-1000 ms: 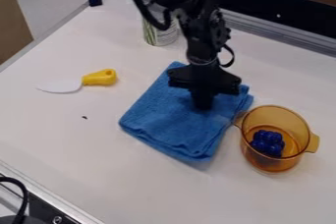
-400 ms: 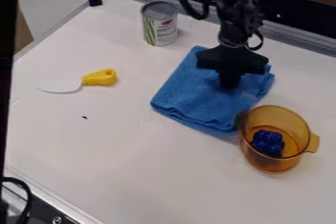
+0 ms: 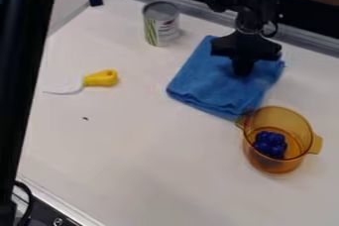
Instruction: Move the blue cloth from the center of the table to the top center of the table.
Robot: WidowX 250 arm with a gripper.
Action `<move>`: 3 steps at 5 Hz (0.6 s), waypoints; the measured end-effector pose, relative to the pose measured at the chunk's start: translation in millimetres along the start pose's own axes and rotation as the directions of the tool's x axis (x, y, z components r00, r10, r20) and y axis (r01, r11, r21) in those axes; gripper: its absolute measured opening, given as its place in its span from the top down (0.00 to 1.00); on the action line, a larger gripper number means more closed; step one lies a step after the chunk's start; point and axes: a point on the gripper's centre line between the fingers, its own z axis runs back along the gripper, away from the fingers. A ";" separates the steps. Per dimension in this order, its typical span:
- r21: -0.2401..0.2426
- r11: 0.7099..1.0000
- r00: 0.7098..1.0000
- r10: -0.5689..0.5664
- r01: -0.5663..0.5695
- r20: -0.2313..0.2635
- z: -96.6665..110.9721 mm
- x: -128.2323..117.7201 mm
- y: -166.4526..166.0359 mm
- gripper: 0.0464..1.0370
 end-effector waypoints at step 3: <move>-0.018 0.998 0.997 0.065 -0.066 -0.041 3.6 4.5 16.2 0.84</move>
